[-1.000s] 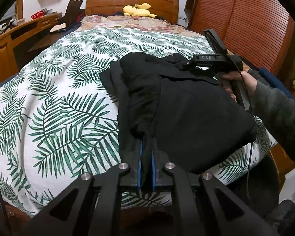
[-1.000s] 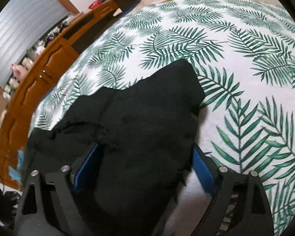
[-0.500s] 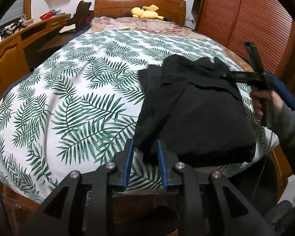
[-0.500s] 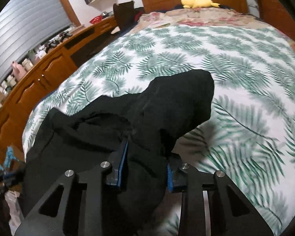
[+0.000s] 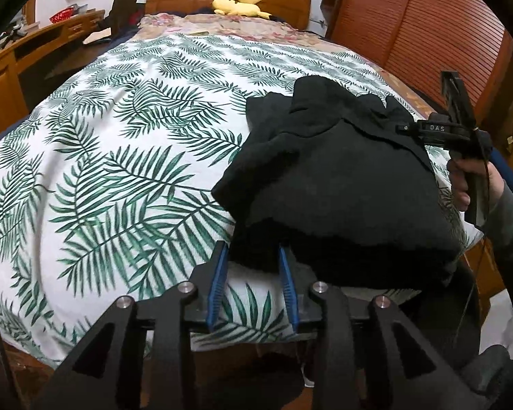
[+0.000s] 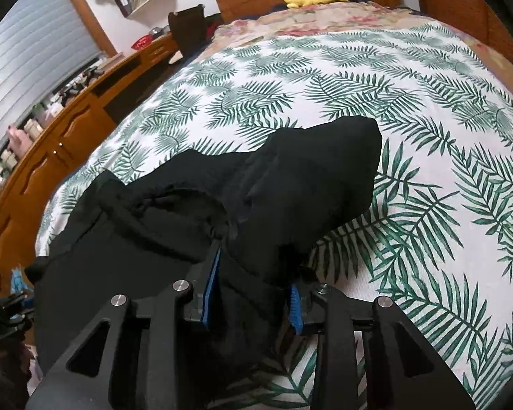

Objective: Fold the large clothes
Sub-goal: 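Grasp the folded black coat with both tools and lift it off the bed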

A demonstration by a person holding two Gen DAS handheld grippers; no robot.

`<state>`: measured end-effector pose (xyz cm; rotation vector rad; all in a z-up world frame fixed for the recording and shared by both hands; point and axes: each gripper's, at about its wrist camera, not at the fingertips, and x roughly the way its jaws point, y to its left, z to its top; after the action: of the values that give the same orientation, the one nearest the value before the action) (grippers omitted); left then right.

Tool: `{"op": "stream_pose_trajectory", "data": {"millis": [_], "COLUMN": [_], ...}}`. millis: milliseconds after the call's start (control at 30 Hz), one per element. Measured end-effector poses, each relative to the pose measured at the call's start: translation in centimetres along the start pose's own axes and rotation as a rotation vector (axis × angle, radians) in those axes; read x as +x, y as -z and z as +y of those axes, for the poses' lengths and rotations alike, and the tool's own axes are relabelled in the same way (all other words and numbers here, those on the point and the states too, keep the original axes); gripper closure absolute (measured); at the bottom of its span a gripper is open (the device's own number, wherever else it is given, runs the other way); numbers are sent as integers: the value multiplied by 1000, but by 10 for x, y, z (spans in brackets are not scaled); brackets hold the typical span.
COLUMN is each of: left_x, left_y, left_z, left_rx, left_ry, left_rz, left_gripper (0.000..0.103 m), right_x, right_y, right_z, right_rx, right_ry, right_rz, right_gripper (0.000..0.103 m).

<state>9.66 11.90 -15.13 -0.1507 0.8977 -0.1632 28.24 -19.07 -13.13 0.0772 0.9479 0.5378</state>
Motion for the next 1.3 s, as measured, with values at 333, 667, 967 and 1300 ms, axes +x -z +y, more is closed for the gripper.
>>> {"op": "stream_pose_trajectory", "data": {"millis": [333,667,967,1300], "left_x": [14,16,18,-7], "left_y": [-1,0,1,2], "left_z": [3,1,0,-9], "left_rx": [-26,-37,-61,-90], "left_ry": [1,-10,-18,20], "left_rz": [5,-3,2,-103], "left_gripper": [66,66,73,101], "right_x": [5,20,27,-10], "right_y": [6,3,4,-15], "right_z": [-5,-10,-11,19], "right_rx": [12,44,54,-1], "right_ry": [13,18,-3,-78], "right_rz": [-2,18,13,-113], "right_gripper": [61,37,37,76]}}
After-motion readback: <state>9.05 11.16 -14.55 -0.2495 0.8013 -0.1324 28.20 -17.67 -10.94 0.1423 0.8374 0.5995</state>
